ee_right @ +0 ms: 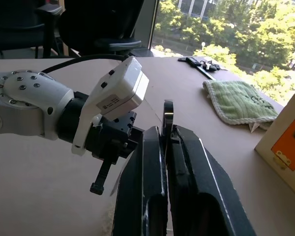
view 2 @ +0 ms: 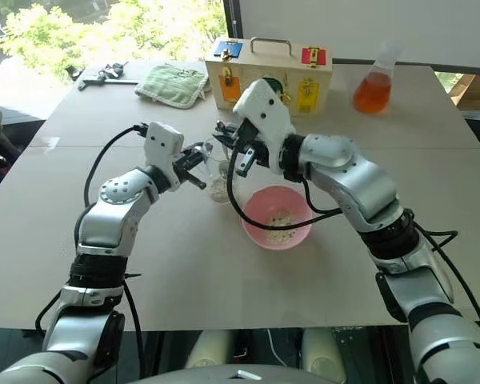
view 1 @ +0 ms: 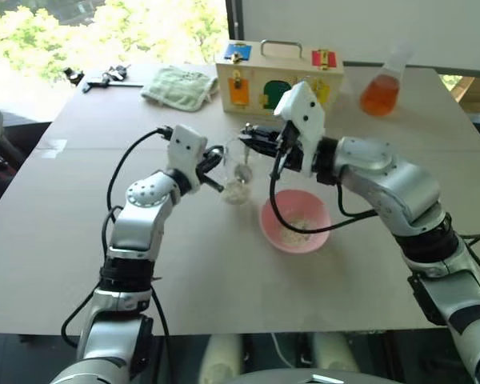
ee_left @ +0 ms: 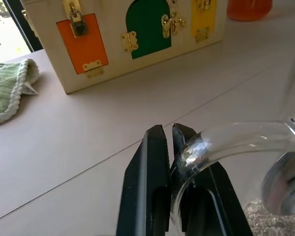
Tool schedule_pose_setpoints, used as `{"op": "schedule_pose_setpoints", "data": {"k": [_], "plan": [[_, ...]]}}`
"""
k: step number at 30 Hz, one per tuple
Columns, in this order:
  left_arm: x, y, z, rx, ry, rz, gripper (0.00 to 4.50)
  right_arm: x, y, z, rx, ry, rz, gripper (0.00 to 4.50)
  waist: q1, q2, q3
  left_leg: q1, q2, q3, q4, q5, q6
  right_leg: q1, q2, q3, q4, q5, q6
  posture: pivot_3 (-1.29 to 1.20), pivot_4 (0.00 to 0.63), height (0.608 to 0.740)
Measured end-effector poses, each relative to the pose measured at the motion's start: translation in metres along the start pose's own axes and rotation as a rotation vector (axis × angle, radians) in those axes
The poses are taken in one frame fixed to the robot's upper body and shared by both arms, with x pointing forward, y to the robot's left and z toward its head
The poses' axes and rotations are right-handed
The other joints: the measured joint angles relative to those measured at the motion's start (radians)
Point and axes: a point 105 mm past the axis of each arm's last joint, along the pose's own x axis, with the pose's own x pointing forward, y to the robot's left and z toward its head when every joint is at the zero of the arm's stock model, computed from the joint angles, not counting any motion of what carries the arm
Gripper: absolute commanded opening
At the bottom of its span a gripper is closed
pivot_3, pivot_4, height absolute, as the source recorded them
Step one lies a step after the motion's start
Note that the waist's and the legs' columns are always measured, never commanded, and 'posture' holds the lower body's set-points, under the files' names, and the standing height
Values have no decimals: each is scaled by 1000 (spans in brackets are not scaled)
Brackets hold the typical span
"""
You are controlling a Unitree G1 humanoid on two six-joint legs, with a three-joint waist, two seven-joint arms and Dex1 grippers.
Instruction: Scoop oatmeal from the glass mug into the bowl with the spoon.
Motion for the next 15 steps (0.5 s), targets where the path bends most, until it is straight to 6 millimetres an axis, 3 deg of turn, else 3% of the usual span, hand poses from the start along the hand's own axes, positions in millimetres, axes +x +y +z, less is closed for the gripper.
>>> {"op": "schedule_pose_setpoints", "data": {"k": [6,15], "plan": [[5,3,7,51,-26,-20,12,-3,-1,-5,273,-11,-5,0,1,0,0,0,0,0,0,0,0,0,0,0,0,0,0,0,150,740],[7,1,4,81,-49,-33,12,-12,-29,-18,620,-15,-177,0,0,0,0,0,0,1,0,0,0,0,0,1,1,0,0,0,150,740]]}}
